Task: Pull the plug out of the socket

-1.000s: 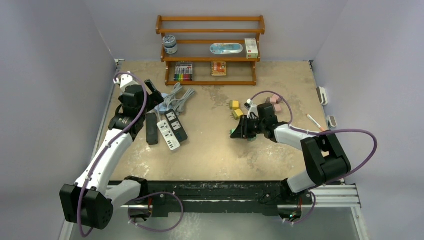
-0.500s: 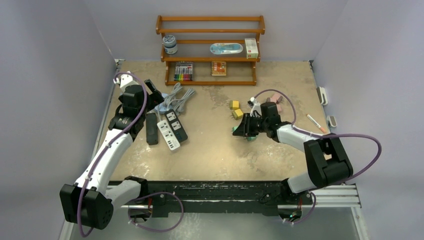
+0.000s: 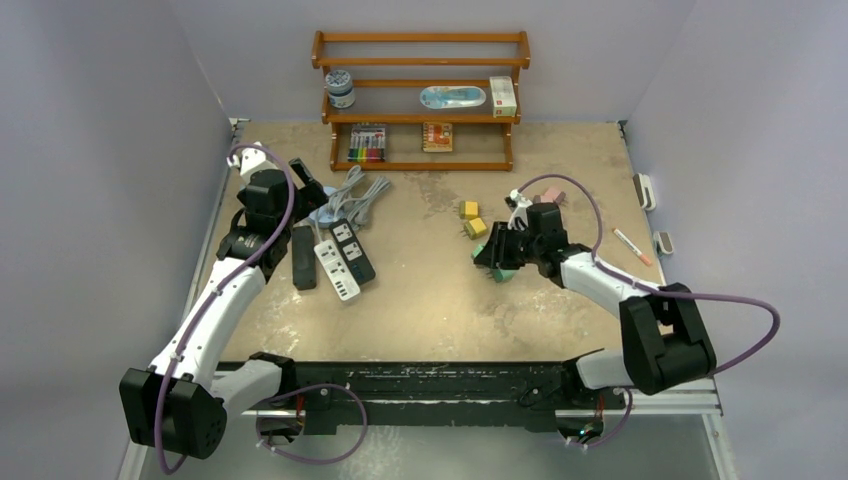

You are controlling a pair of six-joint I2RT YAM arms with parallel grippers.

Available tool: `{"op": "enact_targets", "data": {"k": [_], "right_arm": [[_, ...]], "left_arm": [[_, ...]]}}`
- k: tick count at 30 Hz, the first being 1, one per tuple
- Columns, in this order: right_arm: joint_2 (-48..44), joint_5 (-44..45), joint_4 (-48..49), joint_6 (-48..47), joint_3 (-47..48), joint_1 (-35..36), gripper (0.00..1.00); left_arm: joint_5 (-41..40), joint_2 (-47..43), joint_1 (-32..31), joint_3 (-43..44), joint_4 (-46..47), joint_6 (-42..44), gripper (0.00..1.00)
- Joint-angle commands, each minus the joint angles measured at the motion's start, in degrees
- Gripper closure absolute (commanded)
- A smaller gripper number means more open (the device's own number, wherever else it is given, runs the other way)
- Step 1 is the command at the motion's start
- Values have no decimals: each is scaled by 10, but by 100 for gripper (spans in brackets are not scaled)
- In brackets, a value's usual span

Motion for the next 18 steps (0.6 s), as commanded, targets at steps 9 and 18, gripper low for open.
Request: {"op": "enact_targets", "data": {"k": [9, 18], "right_arm": [[-45, 100, -48, -34, 28, -1, 35], [-83, 136, -52, -51, 73, -1, 23]], "left_arm": [[11, 2, 5, -3, 34, 17, 11], [18, -4, 5, -4, 43, 25, 10]]}}
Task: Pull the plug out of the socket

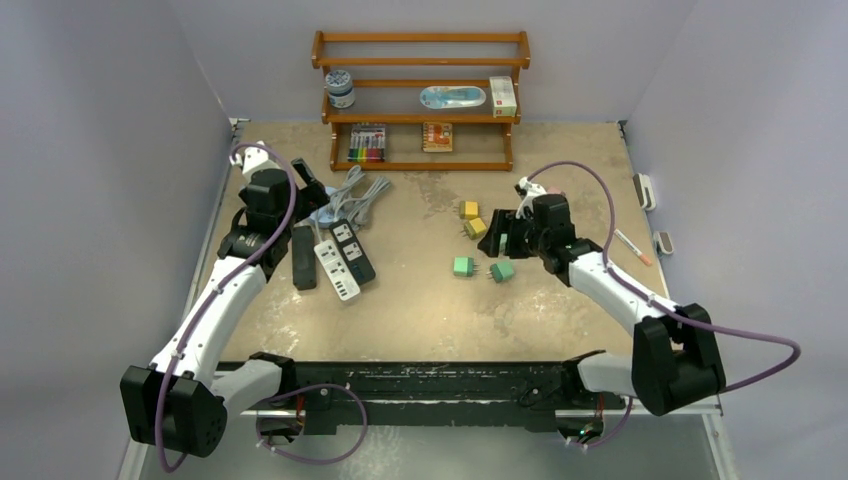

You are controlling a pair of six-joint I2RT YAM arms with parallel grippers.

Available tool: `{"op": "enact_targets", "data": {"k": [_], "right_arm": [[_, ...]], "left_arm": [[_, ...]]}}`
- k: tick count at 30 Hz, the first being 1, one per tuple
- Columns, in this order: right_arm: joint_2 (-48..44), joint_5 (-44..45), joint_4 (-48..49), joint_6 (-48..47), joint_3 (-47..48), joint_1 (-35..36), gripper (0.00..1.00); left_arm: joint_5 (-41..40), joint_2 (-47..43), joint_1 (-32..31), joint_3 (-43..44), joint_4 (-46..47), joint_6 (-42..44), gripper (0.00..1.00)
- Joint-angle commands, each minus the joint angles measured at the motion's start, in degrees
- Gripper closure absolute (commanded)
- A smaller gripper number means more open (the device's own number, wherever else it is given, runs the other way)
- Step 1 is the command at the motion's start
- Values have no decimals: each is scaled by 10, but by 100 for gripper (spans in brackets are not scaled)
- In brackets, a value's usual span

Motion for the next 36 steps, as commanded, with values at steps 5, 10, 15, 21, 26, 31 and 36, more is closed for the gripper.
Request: {"op": "enact_targets", "data": {"k": [5, 10, 15, 21, 26, 31, 36], "right_arm": [[-44, 60, 19, -38, 62, 29, 20], [17, 182, -23, -70, 114, 182, 22], [124, 206, -56, -85, 153, 244, 33], [182, 207, -64, -94, 174, 260, 51], [199, 194, -56, -99, 164, 261, 58], [208, 185, -58, -82, 139, 261, 58], [198, 160, -30, -96, 143, 261, 57]], "left_arm": [[21, -7, 5, -5, 34, 22, 10], [21, -23, 5, -15, 32, 21, 10], [22, -30, 5, -19, 24, 20, 10], [17, -37, 5, -18, 12, 24, 10], [15, -36, 5, -22, 11, 23, 11], [15, -32, 5, -22, 13, 23, 11], [16, -28, 5, -23, 15, 23, 11]]}}
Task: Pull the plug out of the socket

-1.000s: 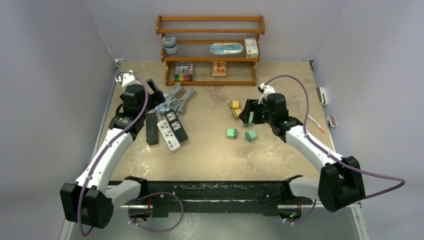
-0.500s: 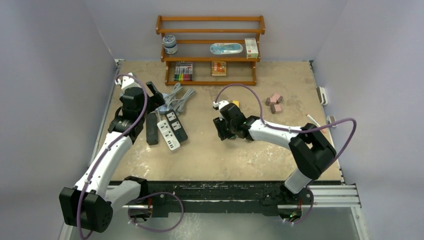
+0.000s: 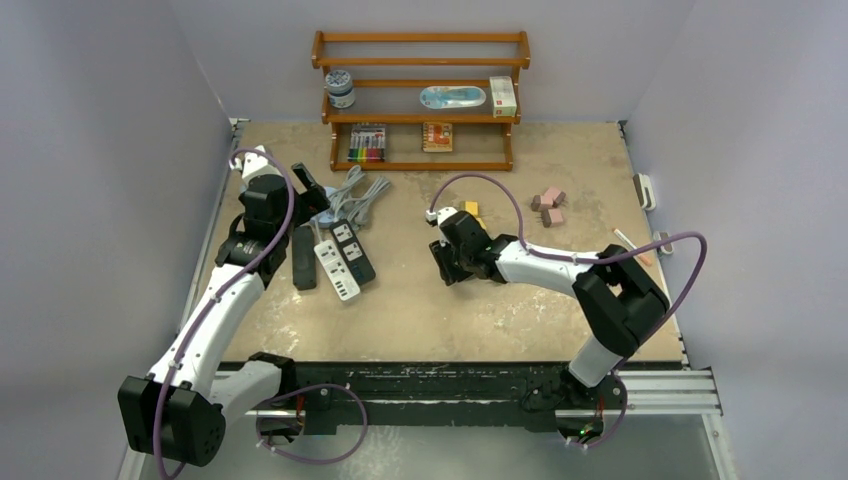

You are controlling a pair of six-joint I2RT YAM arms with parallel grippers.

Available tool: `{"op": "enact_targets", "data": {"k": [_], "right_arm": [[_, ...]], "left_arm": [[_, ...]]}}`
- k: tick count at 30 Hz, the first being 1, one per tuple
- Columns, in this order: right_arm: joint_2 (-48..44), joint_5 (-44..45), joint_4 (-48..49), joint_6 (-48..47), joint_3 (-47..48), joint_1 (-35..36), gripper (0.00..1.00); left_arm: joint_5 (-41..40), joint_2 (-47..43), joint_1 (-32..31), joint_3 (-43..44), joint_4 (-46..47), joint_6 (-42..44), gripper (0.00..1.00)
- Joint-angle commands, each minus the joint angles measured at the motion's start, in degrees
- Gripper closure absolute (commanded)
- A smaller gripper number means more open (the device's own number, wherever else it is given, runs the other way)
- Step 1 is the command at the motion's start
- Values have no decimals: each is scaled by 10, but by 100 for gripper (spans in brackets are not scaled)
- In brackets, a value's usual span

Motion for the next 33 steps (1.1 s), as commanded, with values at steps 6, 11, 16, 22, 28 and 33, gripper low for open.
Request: {"op": "enact_targets", "data": {"k": [6, 11, 16, 22, 28, 33], "right_arm": [[11, -61, 26, -3, 9, 2, 58], [4, -51, 21, 16, -9, -4, 56], [-8, -51, 23, 31, -21, -33, 53], [-37, -60, 36, 20, -25, -68, 52], [-105, -100, 80, -5, -9, -69, 25], [-178, -111, 147, 4, -16, -76, 2]], "left_arm": [[-9, -6, 5, -3, 6, 17, 11], [-10, -5, 5, -3, 3, 19, 11], [-5, 1, 5, -1, 9, 19, 11], [-8, 0, 5, 0, 8, 19, 10], [-24, -9, 5, -2, 13, 16, 10], [-31, -21, 5, -5, 26, 16, 10]]}}
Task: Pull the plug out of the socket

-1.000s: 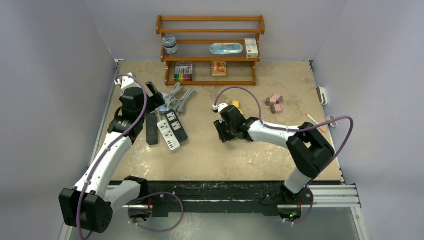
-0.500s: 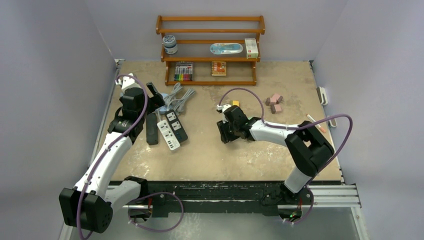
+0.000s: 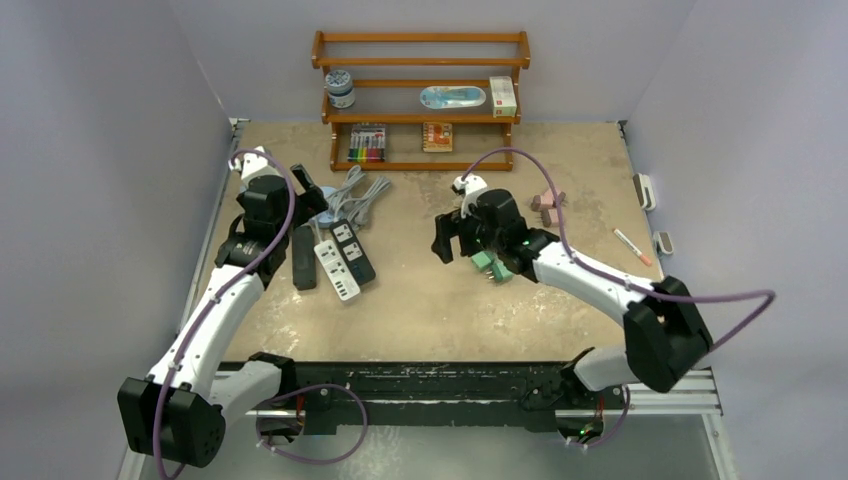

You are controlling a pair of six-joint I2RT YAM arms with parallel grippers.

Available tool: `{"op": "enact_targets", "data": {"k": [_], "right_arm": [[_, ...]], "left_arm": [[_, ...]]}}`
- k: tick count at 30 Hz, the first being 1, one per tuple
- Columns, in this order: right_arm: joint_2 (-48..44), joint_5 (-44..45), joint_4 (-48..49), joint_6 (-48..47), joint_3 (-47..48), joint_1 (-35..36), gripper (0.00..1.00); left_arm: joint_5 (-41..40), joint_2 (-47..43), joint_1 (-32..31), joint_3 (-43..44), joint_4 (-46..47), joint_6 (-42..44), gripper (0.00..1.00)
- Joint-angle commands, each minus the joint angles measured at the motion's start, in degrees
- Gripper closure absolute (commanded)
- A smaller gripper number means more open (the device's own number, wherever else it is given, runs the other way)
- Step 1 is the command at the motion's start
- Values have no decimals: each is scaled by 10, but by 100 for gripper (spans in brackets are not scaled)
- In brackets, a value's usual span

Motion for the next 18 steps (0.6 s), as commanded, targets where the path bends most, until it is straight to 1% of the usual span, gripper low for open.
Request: {"op": "enact_targets", "data": {"k": [1, 7, 8, 11, 13, 14, 18], "right_arm": [[-66, -28, 89, -1, 7, -11, 1], [-93, -26, 82, 2, 27, -62, 1], [-101, -46, 91, 13, 25, -79, 1], [-134, -128, 144, 63, -4, -160, 1], [-155, -148, 177, 87, -28, -203, 1], [-165, -132, 176, 89, -32, -215, 1], [-209, -21, 165, 75, -45, -224, 1]], "left_arm": [[-17, -22, 5, -5, 37, 6, 10], [-27, -40, 5, -12, 69, 3, 10], [-35, -36, 5, -4, 63, 2, 10], [-39, -19, 5, 22, 47, 1, 11], [-40, -10, 5, 34, 39, 3, 11], [-40, -8, 5, 35, 38, 5, 11], [-51, -17, 5, 34, 43, 7, 12]]}}
